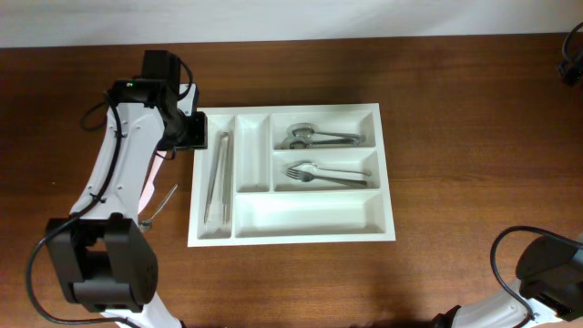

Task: Pack container
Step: 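Lift the tongs and lower them into the narrow left compartment, then move the left gripper back to the small spoon and lower onto it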

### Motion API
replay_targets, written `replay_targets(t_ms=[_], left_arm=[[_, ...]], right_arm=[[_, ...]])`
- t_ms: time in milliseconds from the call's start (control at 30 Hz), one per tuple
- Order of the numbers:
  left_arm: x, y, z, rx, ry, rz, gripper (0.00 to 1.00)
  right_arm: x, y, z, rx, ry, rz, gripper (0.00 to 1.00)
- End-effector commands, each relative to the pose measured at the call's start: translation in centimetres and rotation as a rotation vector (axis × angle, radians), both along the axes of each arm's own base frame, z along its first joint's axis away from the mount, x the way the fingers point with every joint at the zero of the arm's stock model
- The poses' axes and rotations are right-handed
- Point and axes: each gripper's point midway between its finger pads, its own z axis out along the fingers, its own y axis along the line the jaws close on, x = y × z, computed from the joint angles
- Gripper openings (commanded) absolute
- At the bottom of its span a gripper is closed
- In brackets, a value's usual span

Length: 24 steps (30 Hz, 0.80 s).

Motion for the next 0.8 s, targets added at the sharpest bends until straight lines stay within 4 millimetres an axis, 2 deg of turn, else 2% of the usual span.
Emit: replay_targets(t_ms=[0, 67, 133, 200, 333, 367, 533, 600, 767], left_arm=[[-0.1, -2.4, 0.0, -0.041, -0.01, -0.062, 0.53], [-0.1, -2.4, -0.3, -0.006, -0.012, -0.069, 0.52], [0.2, -1.2, -0.3, 0.068, -0.027, -0.051, 0.53], [0.5, 1.0, 0.1, 0.16, -0.041, -0.013, 0.69], [0.5, 5.8, 0.6, 0.273, -0.041, 0.083, 0.86], [0.4, 8.3, 0.4, 0.285, -0.029, 0.119, 0.93], [-0.5, 12.8, -1.4, 0.219, 0.032, 0.014, 0.92], [-0.9, 14.4, -2.4, 0.21, 0.055, 0.028, 0.89], [-1.1, 17.6, -5.6, 0.193, 0.105, 0.065, 0.73]], right_arm=[[0.1, 0.1, -0.2, 0.016, -0.002, 0.0, 0.99], [0.1, 0.1, -0.2, 0.017, -0.001, 0.0, 0.99], [0.1, 0.1, -0.2, 0.017, -0.001, 0.0, 0.99], [0.1, 0.1, -0.2, 0.016, -0.002, 0.0, 0.99], [0.1, 0.1, -0.2, 0.017, -0.001, 0.0, 0.99], [0.1, 0.1, -0.2, 0.017, -0.001, 0.0, 0.99], [0.1, 0.1, -0.2, 0.017, -0.001, 0.0, 0.99], [0.1, 0.1, -0.2, 0.017, -0.001, 0.0, 0.99], [0.1, 0.1, -0.2, 0.017, -0.001, 0.0, 0.99]])
